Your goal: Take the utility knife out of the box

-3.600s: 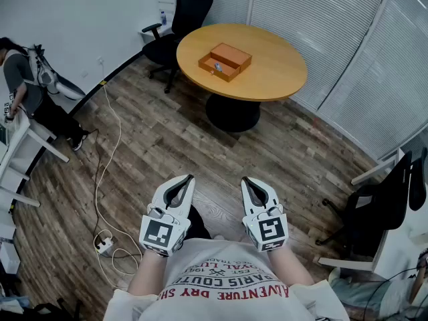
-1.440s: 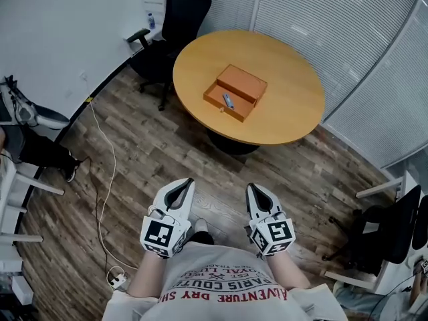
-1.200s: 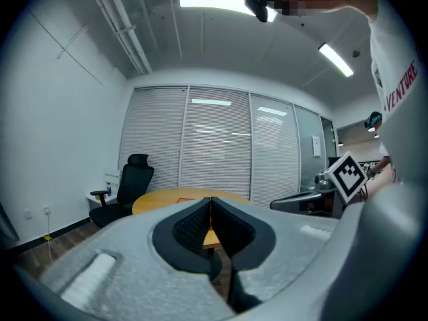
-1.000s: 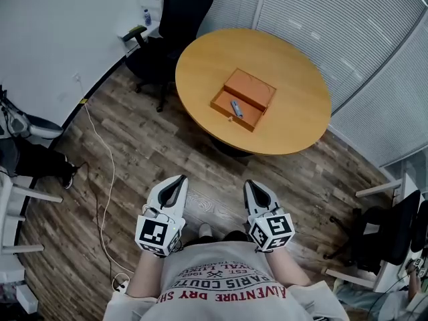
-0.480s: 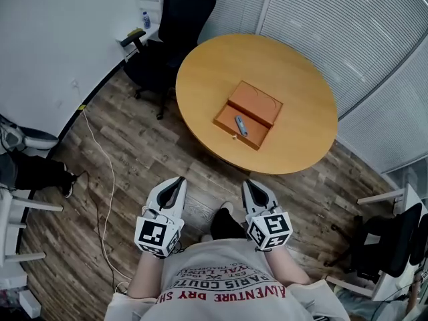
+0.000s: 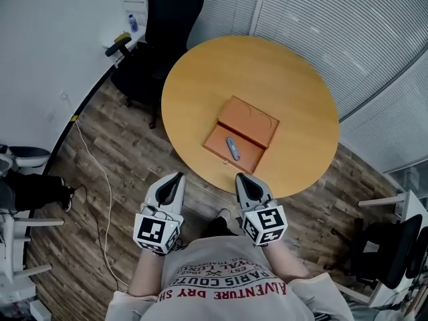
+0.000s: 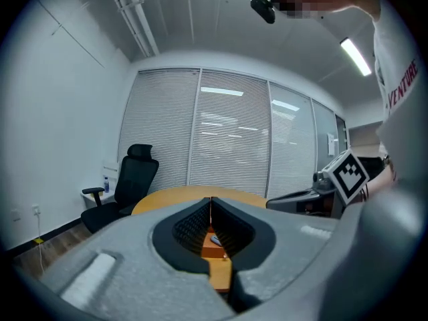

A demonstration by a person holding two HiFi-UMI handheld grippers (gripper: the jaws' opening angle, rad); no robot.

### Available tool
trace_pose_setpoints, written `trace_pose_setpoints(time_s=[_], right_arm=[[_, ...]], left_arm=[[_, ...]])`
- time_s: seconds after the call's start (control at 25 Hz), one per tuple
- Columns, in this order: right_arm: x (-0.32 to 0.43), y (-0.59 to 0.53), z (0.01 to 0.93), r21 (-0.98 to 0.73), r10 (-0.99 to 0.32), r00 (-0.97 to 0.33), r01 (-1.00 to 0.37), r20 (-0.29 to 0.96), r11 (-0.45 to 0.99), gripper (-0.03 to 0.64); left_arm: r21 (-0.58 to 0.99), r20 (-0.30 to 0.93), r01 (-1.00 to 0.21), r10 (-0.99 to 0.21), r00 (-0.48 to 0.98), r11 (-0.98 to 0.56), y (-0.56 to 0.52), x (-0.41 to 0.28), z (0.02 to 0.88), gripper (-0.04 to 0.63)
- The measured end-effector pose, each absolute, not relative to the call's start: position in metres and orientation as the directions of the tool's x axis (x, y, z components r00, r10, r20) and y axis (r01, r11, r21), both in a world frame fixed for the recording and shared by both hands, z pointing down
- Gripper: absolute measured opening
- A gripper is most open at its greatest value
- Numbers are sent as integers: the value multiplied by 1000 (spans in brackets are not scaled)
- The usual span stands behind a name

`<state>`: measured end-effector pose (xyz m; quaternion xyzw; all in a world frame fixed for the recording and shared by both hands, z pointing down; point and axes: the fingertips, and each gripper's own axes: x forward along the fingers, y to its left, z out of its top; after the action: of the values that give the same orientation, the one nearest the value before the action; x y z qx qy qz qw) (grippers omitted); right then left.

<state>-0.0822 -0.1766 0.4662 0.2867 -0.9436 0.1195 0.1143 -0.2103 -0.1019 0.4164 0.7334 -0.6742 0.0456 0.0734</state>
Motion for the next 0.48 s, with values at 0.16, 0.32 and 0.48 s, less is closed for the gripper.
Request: trace_pose_setpoints(time_s=[0.16, 0.32, 0.48], right_arm=[[-87, -224, 472, -137, -526, -791, -585, 311, 799, 8], [-87, -256, 482, -137, -559, -751, -632, 351, 763, 8], [-98, -278, 490, -139, -597, -713, -677, 367, 723, 8]], left_arm=[[69, 158, -993, -982, 107, -97, -150, -217, 419, 11], [83, 155, -987, -977, 148, -137, -182, -223, 420, 11], [55, 155, -979, -967, 202, -196, -209, -239, 420, 11]])
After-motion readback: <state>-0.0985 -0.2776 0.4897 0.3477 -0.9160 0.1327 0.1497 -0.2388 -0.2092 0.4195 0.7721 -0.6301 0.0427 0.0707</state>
